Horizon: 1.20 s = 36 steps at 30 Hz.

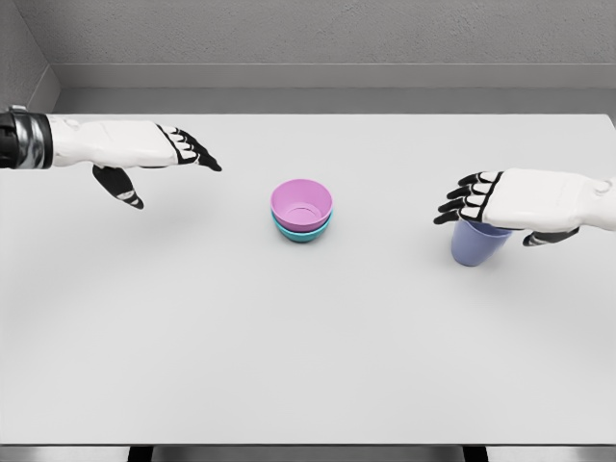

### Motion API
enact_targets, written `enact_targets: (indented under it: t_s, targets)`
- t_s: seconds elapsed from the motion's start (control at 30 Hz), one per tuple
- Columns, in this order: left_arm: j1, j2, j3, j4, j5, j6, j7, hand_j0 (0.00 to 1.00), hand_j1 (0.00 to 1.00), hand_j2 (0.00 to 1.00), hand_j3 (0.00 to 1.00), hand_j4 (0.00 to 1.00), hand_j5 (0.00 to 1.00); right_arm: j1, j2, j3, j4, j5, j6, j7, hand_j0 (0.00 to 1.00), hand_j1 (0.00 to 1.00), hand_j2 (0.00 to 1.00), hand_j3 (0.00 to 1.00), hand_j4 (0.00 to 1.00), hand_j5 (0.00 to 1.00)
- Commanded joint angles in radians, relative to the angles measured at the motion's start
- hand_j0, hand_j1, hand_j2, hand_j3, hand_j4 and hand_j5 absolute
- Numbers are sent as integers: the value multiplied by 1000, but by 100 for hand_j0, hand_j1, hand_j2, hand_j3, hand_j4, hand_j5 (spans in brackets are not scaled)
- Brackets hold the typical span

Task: Stacking bowl and cup with both arms

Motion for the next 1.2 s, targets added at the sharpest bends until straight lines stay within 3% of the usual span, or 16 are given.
enact_targets:
  t_s: [0.0,1.17]
  targets:
    - [3,-2,0,-1,5,2,0,100,100,100,100,100,100,0,2,3,3,4,2,0,100,100,100,100,100,100]
    - [18,-13,-1,-1,4,2,0,100,100,100,100,100,100,-3,54,-8,92,16,2,0,100,100,100,100,100,100]
